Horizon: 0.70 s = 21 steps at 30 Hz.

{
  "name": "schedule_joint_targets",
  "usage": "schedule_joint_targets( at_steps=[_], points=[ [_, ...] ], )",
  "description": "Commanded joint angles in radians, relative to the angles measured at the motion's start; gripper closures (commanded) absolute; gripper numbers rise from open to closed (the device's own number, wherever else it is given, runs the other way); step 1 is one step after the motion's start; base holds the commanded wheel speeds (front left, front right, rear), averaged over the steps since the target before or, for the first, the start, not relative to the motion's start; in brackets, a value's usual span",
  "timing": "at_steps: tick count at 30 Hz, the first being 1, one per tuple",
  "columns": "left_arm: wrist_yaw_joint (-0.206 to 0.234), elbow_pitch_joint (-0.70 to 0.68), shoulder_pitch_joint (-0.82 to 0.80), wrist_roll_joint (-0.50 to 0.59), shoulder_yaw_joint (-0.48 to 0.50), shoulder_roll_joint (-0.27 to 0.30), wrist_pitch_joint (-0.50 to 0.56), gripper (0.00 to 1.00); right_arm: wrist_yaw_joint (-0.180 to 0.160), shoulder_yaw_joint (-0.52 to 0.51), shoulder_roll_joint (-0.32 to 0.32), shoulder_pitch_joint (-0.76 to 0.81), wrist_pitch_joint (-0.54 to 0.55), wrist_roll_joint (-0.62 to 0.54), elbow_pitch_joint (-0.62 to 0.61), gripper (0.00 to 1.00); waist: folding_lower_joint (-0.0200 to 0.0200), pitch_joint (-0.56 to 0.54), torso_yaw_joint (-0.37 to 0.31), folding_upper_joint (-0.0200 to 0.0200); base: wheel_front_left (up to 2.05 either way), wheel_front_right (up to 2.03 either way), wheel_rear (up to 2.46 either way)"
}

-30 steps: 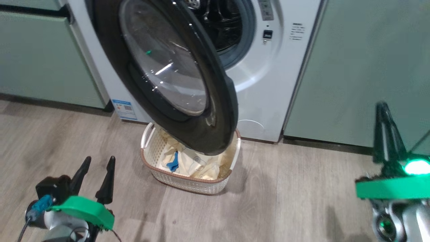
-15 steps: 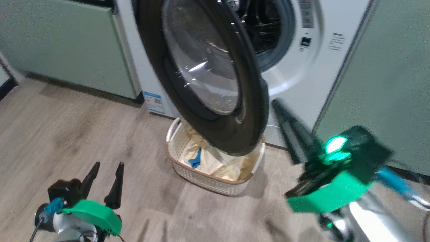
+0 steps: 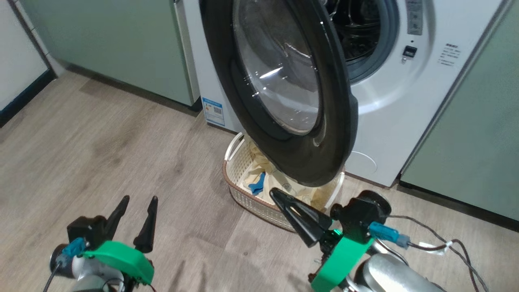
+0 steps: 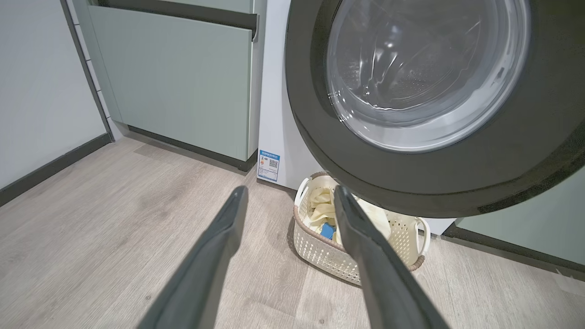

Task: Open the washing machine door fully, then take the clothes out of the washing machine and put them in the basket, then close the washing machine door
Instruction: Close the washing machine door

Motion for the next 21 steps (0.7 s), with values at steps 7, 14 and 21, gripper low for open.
schedule_joint_targets(
  at_steps=[7,14,21],
  points=[
    [-0.001,-0.023,-0.065,0.016,0.025,0.002,-0.006,0.0,0.0,-0.047,0.047,-0.047,-0.006,0.005,0.085,1.0,0.0,0.021,0.008,0.0,0.0,0.0,0.0],
    [-0.001,-0.023,-0.094,0.018,0.002,-0.013,-0.006,0.0,0.0,-0.092,0.064,-0.107,-0.006,0.009,0.166,1.0,0.0,0.067,0.012,0.0,0.0,0.0,0.0],
    [-0.001,-0.025,-0.118,0.019,-0.008,-0.031,-0.006,0.0,0.0,-0.135,0.067,-0.166,-0.006,0.011,0.223,1.0,0.0,0.106,0.018,0.0,0.0,0.0,0.0]
  ],
)
